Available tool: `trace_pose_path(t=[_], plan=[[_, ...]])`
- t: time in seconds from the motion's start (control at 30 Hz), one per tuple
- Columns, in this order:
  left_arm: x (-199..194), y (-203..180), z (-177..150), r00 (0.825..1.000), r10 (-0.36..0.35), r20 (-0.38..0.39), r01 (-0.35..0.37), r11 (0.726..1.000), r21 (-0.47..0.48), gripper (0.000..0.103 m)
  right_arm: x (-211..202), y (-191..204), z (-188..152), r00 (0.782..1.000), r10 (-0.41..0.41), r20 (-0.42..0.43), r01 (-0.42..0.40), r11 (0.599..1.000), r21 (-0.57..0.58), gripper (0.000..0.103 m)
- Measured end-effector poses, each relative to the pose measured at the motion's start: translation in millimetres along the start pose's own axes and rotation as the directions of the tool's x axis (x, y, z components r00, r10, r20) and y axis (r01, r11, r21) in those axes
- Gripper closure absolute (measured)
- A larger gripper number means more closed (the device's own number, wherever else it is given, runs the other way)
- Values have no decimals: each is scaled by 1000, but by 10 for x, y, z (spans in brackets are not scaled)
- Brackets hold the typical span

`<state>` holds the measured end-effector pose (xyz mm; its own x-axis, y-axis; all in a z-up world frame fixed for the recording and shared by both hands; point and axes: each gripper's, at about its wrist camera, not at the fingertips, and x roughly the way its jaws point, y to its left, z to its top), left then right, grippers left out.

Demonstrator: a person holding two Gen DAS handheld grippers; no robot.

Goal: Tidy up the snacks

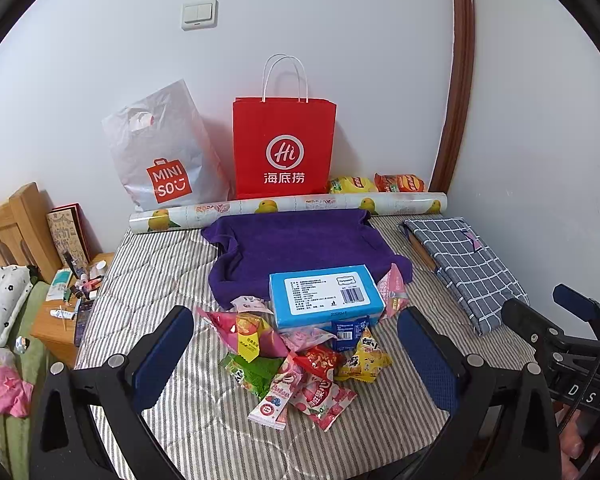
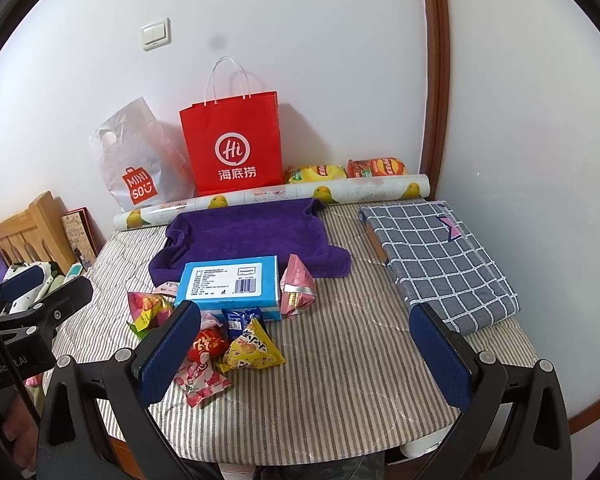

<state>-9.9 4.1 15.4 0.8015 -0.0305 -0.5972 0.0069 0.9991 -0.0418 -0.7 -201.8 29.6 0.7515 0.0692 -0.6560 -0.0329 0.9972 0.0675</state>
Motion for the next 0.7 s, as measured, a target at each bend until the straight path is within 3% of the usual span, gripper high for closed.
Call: trace_pose_path(t=[0.43,0.7], plan=[[-17,1,3,1000,4,3,-4,1000,1,0,9,45,-22,1000,7,2,-6,1000,-8,0],[284,83,-19,999,5,-49,-6,1000,-9,0,235,51,-30,1000,26,-8,-26,1000,-10,0]])
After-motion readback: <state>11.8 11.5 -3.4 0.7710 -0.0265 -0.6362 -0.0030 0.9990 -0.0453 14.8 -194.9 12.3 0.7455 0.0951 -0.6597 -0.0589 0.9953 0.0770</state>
